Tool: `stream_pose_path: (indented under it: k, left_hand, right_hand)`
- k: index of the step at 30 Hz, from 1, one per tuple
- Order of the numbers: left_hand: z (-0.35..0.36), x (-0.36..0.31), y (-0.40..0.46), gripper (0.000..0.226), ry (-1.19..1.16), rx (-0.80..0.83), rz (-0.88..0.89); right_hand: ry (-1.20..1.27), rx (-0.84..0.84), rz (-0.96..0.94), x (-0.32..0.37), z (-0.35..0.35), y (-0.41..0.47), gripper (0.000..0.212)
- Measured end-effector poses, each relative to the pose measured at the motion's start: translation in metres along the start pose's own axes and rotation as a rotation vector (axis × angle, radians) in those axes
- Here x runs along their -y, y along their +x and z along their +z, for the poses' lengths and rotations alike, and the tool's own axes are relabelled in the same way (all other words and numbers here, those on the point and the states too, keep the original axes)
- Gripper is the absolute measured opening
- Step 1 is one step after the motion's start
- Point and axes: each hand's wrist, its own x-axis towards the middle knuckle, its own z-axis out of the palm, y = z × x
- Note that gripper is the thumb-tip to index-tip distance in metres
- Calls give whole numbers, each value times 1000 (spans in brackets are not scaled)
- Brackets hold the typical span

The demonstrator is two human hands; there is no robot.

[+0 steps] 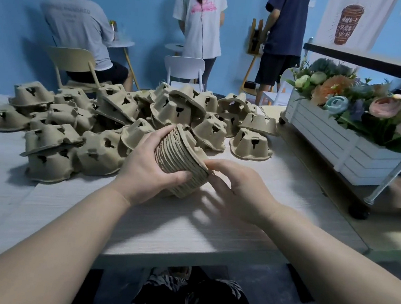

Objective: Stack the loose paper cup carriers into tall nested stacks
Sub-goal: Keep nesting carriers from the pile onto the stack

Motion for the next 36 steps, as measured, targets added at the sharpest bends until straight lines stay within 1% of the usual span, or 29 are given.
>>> stream_pose_path:
  k: [2, 5, 7, 12, 15, 19, 23, 27, 33, 36]
  left_hand:
    - [-10, 6, -2, 107, 17, -17, -11]
    - [-26, 17, -7, 108, 27, -42, -32]
    - [-36, 24, -9, 105, 5, -54, -36]
    - [-51, 38, -9, 104, -5, -104, -42]
    - [-50, 41, -9, 103, -22, -113, -60]
    - [-48, 44, -8, 99, 1, -83, -69]
    - [-50, 42, -9, 96, 3, -60, -85]
    - [-50, 42, -9, 96, 2, -59, -86]
    - [-49, 42, -10, 96, -3, -58, -89]
    - [-49, 42, -10, 101, -6, -64, -97]
  right_hand:
    - [-7, -37, 20, 6, 2, 9, 41]
    - [-51, -100, 56, 7, 5, 33, 40]
    - [-70, -107, 97, 4, 6, 54, 40]
    - [-199, -123, 199, 0, 14, 111, 54]
    - [-257, -135, 210, -2, 17, 141, 55]
    - [-314, -152, 220, -8, 23, 167, 49]
    - [-375, -159, 269, -15, 31, 181, 32]
    - [-418, -147, 260, -18, 35, 182, 22]
    - [-417, -122, 203, -15, 32, 165, 19]
    - [-382, -111, 180, -11, 25, 146, 15]
